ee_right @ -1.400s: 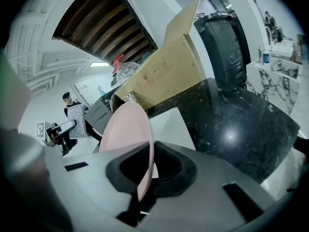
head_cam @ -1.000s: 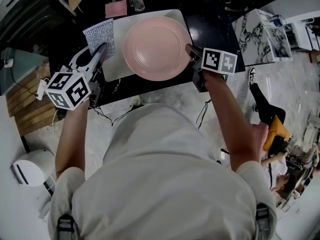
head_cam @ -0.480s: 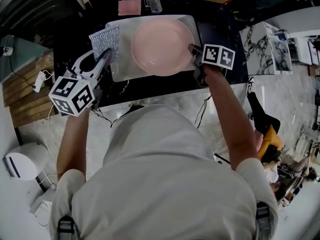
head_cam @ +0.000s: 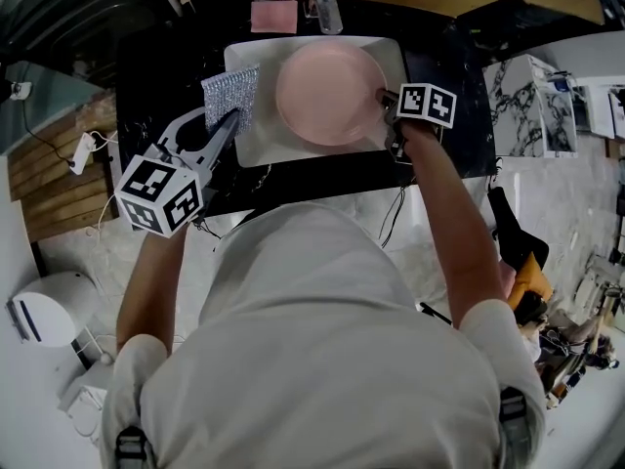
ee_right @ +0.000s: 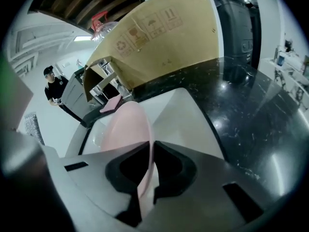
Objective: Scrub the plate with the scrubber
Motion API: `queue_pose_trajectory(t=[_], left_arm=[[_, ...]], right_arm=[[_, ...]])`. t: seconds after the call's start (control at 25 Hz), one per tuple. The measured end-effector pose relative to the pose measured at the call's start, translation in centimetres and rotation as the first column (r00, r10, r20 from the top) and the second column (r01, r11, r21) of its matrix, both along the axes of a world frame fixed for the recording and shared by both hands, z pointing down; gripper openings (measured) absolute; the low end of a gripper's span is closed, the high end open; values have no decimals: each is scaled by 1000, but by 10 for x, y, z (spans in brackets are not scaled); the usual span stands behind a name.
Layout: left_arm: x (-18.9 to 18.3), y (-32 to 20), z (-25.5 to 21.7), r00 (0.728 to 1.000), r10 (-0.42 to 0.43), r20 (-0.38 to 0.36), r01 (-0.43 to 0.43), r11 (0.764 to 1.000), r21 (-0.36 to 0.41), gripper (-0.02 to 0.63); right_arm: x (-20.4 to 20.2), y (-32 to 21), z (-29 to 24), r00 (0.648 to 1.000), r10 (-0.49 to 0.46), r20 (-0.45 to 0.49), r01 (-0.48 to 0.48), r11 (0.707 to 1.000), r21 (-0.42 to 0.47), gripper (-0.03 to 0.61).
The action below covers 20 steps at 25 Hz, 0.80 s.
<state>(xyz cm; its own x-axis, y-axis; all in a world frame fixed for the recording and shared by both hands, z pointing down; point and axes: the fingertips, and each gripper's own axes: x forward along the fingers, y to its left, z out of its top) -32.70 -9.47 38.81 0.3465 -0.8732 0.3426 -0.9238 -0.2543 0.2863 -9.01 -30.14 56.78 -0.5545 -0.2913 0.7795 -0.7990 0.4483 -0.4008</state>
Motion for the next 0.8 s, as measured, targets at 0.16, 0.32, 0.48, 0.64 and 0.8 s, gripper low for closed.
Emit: queue_pose_trajectory(t=[0.16,0.32,0.48,0.64,0.8], left_arm=[[-1,-4,3,1000,22,-11,-22,1000,-7,67],[-3,-8,7,999,39,-11,-39,999,-17,67],[-4,-11,14,998,60,-19,-61,998,-31,67],[-3,-14,21,996,78,-34,-79,996,-43,67],[-4,-15,25,995,95,-43,-97,994,-56,67]], right_arm=[[-2,-6,21,999,0,-48,-2,1000,-30,25],[-7,-10,40,995,-10,-96,6,999,-41,25],[-9,-15,57,991,-11,-135,4,999,-54,25],[-7,-18,73,988,3,-153,-14,997,-74,25],[-3,-20,85,984,18,-178,-34,996,-85,20]])
